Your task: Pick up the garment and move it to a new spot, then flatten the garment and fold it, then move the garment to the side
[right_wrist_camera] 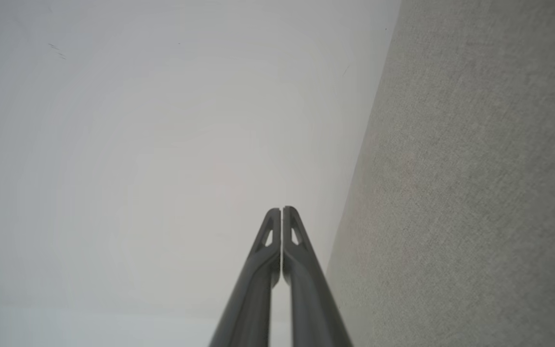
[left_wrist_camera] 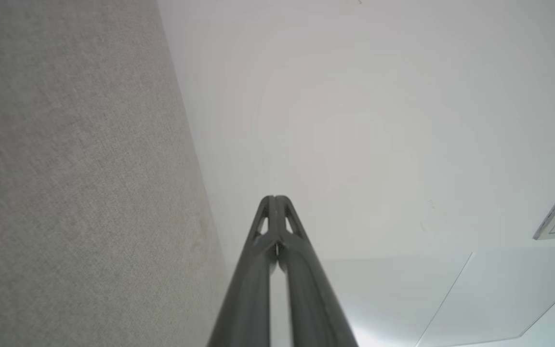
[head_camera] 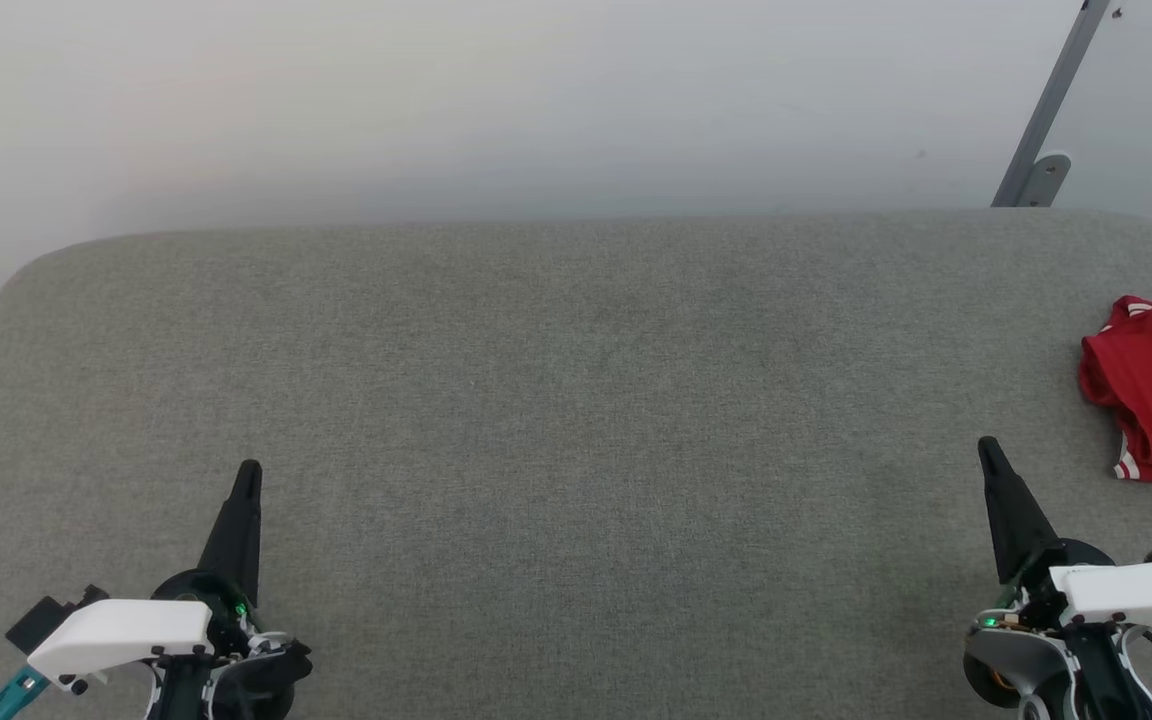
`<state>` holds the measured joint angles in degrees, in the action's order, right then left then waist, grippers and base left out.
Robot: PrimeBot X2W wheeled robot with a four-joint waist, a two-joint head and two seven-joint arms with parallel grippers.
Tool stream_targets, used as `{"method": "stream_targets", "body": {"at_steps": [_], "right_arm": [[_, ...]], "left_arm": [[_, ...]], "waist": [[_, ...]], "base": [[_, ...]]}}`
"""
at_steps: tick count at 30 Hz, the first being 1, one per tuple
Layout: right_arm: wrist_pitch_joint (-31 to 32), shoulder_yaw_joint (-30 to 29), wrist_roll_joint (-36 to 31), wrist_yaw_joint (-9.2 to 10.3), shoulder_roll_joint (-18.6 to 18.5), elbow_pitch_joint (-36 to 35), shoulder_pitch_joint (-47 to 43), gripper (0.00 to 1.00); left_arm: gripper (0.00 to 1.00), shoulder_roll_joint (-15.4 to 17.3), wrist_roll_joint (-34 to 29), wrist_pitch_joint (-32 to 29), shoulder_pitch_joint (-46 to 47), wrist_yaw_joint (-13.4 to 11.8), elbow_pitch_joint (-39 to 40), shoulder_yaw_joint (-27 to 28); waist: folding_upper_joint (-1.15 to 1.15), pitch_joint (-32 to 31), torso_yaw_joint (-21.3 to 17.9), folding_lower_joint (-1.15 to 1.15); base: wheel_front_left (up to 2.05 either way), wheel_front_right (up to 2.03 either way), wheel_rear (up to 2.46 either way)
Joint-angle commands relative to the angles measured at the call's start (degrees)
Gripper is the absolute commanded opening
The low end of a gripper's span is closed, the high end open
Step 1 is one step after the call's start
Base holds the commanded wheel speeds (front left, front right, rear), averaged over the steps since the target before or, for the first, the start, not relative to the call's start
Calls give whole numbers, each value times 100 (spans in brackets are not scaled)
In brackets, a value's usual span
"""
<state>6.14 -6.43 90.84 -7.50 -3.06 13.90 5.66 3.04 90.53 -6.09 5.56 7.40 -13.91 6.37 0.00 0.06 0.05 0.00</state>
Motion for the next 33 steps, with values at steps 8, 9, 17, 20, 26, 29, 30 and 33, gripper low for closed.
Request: {"method": "stream_targets", "body": {"at_steps": [8,9,17,20,26,29,30,33], "right_arm": [[57,-15,166,2,27,19,78,0],[57,-16,165,2,27,20,76,0],[56,-16,166,2,27,19,75,0],[55,-16,166,2,27,19,75,0],[56,-14,166,2,27,19,75,0],[56,-14,166,2,27,19,75,0],[56,-14,167,2,27,19,75,0],[55,-15,167,2,27,19,75,0]], "left_arm": [[0,-17,195,-61,105,16,-17,27],[0,-17,194,-61,105,16,-17,27],[0,-17,193,-62,105,16,-17,27],[0,-17,193,-63,105,16,-17,28],[0,-17,192,-64,105,16,-17,29],[0,-18,192,-64,105,16,-17,28],[0,-18,191,-64,105,16,-17,29],[0,-17,191,-64,105,16,-17,29]], "waist": [[0,12,-5,0],[0,12,-5,0],[0,12,-5,0],[0,12,-5,0],[0,12,-5,0],[0,12,-5,0],[0,12,-5,0],[0,12,-5,0]], "base": [[0,0,0],[0,0,0],[0,0,0],[0,0,0],[0,0,0],[0,0,0],[0,0,0],[0,0,0]]}}
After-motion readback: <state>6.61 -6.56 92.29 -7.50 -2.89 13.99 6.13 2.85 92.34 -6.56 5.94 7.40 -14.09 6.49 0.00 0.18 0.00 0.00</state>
